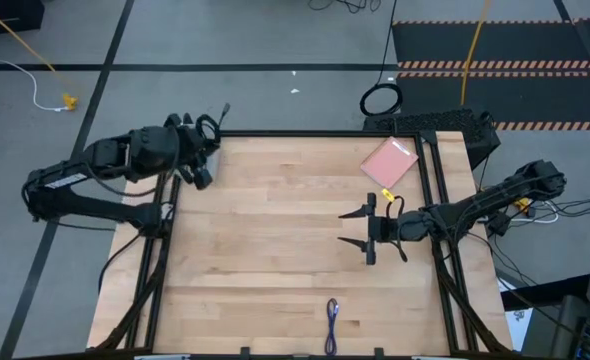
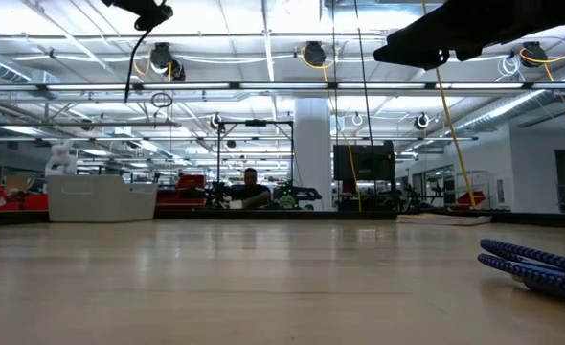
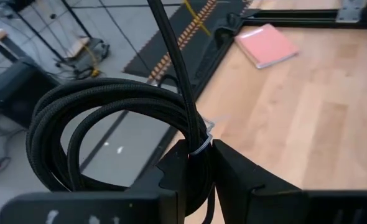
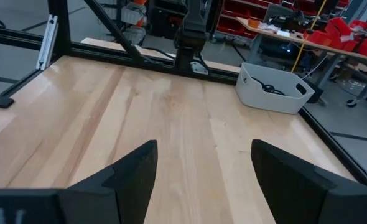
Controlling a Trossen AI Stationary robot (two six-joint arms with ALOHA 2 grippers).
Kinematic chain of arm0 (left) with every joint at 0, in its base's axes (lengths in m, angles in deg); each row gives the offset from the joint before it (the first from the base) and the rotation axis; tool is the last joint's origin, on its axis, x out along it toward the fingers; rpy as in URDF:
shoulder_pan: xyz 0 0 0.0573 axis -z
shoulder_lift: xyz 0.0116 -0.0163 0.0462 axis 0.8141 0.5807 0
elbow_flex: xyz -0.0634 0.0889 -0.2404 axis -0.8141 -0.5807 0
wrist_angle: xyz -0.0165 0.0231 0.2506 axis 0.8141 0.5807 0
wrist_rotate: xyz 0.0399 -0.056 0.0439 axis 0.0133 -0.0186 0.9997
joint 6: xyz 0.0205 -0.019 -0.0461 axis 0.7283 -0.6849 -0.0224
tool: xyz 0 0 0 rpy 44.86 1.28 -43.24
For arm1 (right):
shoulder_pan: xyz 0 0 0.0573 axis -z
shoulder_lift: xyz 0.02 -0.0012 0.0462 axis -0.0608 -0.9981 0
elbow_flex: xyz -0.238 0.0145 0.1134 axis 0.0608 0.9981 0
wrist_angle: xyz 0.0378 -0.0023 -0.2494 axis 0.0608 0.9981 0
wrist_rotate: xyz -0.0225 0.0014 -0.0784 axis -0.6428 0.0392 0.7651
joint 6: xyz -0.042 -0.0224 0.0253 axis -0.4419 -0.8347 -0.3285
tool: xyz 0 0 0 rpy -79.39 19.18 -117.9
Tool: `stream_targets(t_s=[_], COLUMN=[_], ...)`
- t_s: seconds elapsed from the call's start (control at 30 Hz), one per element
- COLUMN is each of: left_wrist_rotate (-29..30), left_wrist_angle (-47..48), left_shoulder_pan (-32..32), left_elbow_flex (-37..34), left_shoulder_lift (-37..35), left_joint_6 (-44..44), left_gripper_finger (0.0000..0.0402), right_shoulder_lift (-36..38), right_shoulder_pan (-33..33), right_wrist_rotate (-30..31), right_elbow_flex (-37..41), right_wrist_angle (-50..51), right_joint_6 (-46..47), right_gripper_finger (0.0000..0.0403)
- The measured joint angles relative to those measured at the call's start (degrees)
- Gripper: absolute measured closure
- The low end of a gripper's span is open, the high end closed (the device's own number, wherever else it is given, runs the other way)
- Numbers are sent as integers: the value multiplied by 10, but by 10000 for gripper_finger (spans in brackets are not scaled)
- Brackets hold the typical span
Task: Pick and place USB-C Cables
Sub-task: Put the black charger cable into the gray bin
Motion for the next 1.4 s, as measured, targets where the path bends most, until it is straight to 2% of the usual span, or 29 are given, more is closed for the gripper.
stream_targets(t_s=[0.17,0.47,0.7,0.97,1.4], left_wrist_rotate=[-16,-47,-76,-78,-61], left_wrist_angle=[-23,-146,-209,-280,-308], left_shoulder_pan=[-39,-112,-169,-233,-352], left_elbow_flex=[-35,-193,-279,-361,-457], left_shoulder_lift=[-17,-77,-101,-101,-98], left_joint_6=[19,26,-21,-81,-206], left_gripper_finger=[337,337,337,337,337], right_shoulder_lift=[0,0,0,0,0], right_shoulder_pan=[0,0,0,0,0], right_wrist_rotate=[0,-1,-2,-2,-3], right_elbow_flex=[0,0,0,0,0], right_wrist_angle=[0,0,0,1,1], right_joint_6=[2,7,7,7,7], right_gripper_finger=[149,149,149,149,149])
